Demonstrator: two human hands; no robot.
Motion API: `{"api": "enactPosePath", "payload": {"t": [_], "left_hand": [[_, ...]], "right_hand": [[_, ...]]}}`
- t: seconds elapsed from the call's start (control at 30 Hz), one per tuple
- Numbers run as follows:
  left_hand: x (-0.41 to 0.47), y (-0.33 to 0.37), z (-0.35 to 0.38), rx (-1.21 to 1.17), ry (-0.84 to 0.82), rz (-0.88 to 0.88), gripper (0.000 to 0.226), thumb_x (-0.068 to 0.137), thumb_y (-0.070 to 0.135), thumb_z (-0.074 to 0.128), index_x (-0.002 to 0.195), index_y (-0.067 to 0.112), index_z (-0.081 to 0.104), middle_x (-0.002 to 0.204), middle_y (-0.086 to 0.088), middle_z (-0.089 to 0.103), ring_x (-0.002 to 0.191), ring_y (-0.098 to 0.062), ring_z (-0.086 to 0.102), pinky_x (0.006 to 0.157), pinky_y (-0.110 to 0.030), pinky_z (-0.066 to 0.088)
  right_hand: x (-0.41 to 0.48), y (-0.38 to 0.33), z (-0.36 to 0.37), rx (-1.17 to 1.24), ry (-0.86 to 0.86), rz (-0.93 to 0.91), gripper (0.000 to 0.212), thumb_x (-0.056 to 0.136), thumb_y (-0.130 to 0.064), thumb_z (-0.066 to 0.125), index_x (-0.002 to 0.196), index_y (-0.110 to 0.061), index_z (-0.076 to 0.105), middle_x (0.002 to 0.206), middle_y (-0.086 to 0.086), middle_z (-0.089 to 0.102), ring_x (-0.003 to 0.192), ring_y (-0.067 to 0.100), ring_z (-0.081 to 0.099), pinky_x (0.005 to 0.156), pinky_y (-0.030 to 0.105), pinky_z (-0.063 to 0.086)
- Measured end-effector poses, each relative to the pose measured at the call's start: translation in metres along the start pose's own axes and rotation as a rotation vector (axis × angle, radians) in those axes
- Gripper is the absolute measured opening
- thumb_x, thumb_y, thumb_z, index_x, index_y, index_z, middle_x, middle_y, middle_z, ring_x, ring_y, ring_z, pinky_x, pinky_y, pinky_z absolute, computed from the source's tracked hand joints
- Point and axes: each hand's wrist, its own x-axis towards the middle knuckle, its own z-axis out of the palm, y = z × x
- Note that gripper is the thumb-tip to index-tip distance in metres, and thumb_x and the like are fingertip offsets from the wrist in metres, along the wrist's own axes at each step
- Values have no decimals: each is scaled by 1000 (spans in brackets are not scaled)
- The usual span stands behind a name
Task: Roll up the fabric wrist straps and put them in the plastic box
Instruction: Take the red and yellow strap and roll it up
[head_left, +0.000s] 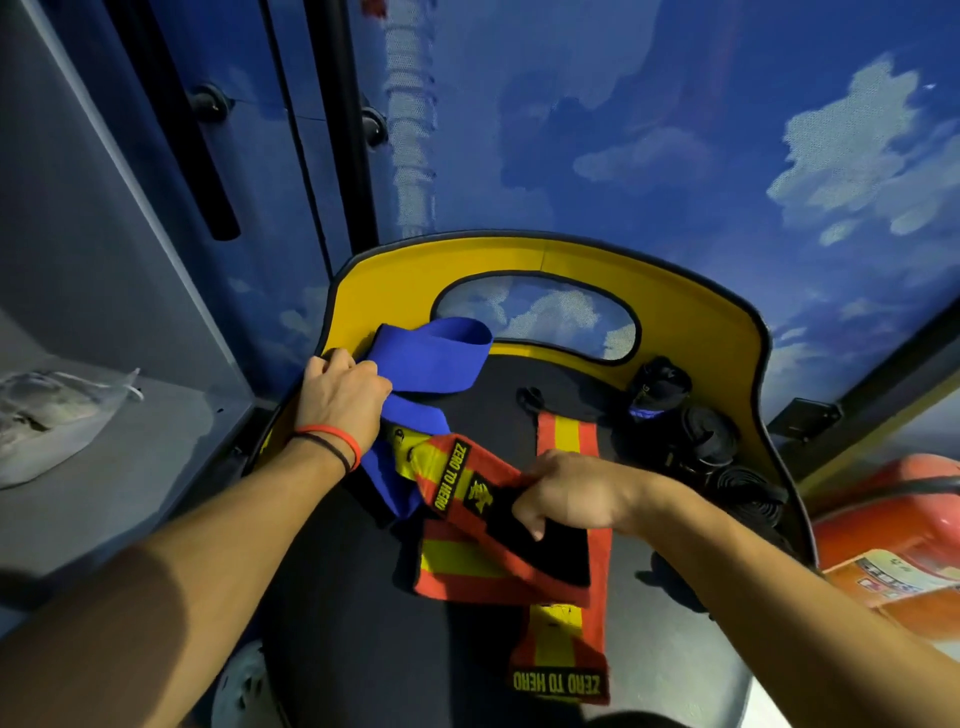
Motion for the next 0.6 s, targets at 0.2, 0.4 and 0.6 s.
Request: {"api": "enactPosePath", "payload": {"t": [0.2,0.4,0.6], "left_hand": [[0,-3,9,-28,9,-7,19,92,12,52,91,24,67,101,3,60,107,-26,48,85,-40,39],[1,-9,10,-50,-5,-46,18,89,9,56,87,26,63,99,4,58,107,-24,49,85,-40,38],[-6,-18,11,-42,-31,31,20,84,9,62,93,27,62,106,5,55,113,-23,47,88,-37,37]], "right_hand": [[-9,-3,-3,173,-67,-187,42,72,10,64,47,-19,47,49,-5,42,47,6,34,52,22,29],[-20,-12,-5,193,-87,-318,22,61,-6,63,51,-15,46,57,5,38,53,14,30,56,30,27],[-19,-8,-3,211,-113,-371,23,63,-2,62,50,-11,44,56,6,36,53,16,28,58,37,25]]}}
